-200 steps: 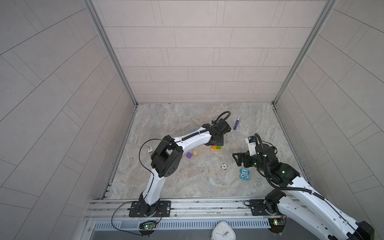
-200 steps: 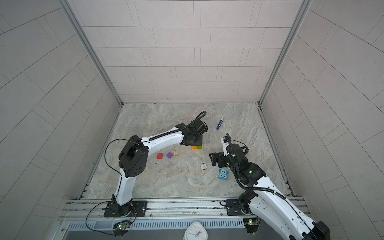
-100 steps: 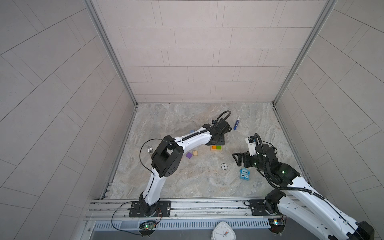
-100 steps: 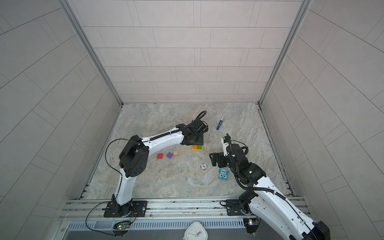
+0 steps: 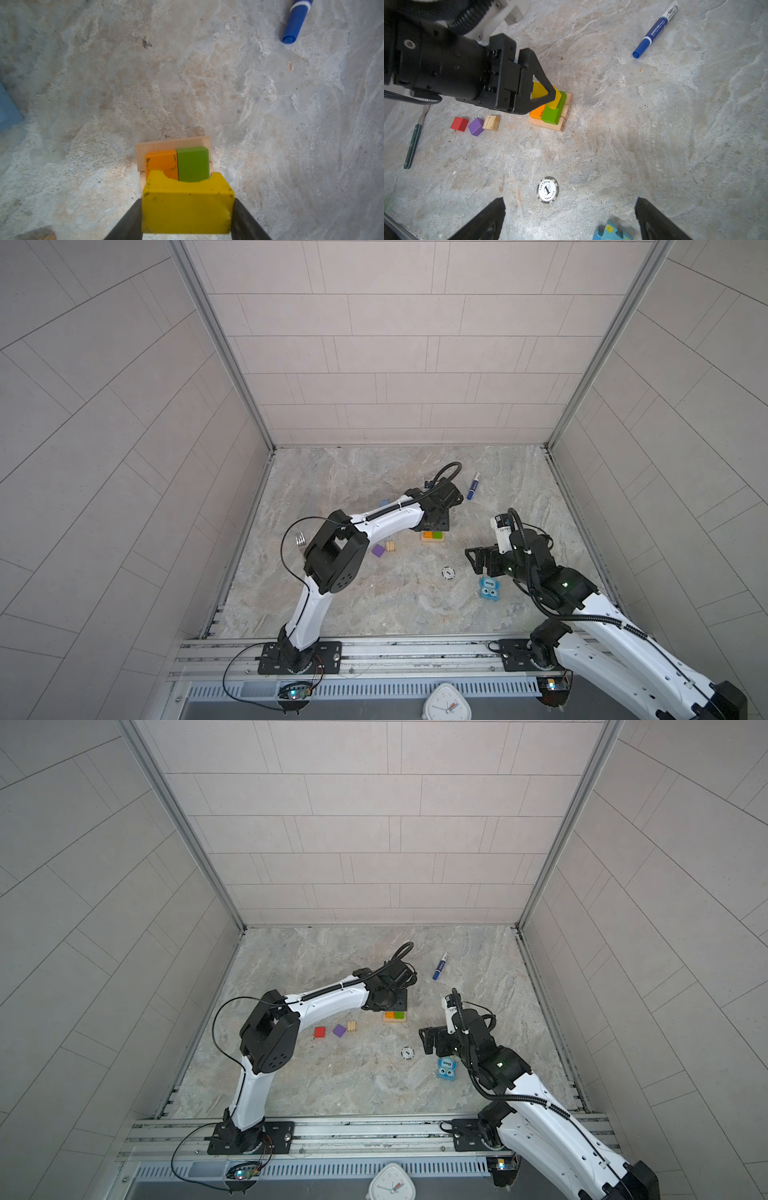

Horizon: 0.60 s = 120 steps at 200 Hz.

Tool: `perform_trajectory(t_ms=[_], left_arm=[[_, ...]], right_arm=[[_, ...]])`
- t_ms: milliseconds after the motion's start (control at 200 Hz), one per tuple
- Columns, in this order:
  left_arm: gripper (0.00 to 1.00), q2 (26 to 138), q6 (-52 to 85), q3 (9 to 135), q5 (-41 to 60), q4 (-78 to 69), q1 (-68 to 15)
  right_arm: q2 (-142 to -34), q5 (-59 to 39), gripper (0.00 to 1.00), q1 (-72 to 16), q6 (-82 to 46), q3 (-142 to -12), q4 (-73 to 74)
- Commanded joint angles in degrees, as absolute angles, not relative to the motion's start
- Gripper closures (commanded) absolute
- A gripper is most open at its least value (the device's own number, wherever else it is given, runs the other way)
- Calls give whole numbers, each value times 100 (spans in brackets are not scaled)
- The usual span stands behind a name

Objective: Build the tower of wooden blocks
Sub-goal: 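Lower the yellow arch block onto the orange and green blocks with the left gripper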

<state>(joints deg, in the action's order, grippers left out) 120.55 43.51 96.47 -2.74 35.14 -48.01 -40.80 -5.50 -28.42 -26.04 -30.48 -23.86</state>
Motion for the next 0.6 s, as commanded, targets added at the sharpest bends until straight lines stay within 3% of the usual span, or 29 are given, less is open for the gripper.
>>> perform_trajectory(t_ms=[0,595], left_arm=[[58,12135,4377,9598,-304,3489,-4781],[57,12173,4346,9580,-409,3511,-4781]], right_arm=[[-4045,-491,1,-2813,-2681,-2997,-2414],[-4069,-509,1,-2791,-2667,-3001,-2408]])
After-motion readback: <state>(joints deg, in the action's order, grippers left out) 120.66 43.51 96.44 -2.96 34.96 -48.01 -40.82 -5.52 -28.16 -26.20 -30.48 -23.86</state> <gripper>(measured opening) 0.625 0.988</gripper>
